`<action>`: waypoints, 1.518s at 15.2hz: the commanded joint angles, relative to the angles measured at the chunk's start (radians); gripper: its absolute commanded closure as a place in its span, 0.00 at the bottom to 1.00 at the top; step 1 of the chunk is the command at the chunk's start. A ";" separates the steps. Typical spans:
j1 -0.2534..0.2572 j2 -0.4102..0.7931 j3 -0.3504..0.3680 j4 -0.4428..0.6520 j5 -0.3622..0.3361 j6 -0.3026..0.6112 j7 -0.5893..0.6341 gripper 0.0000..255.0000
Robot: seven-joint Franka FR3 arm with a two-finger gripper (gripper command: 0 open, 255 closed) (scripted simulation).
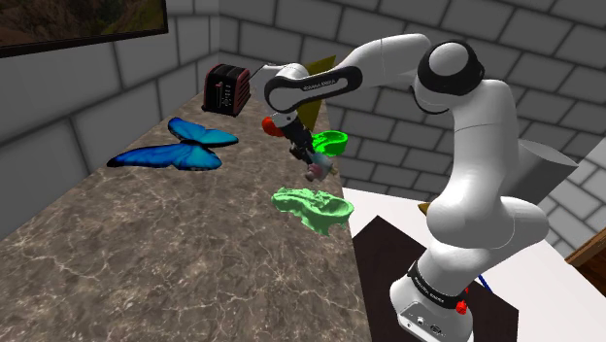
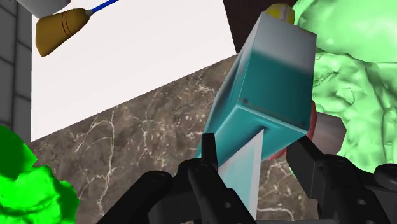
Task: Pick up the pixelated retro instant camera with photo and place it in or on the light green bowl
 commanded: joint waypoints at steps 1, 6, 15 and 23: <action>-0.032 -0.046 0.033 -0.098 0.036 0.034 0.044 1.00; -0.091 -0.140 0.112 -0.296 0.118 0.114 0.135 1.00; -0.107 -0.082 0.137 -0.347 0.080 0.149 0.206 1.00; -0.134 -0.063 0.174 -0.358 0.066 0.136 0.229 0.00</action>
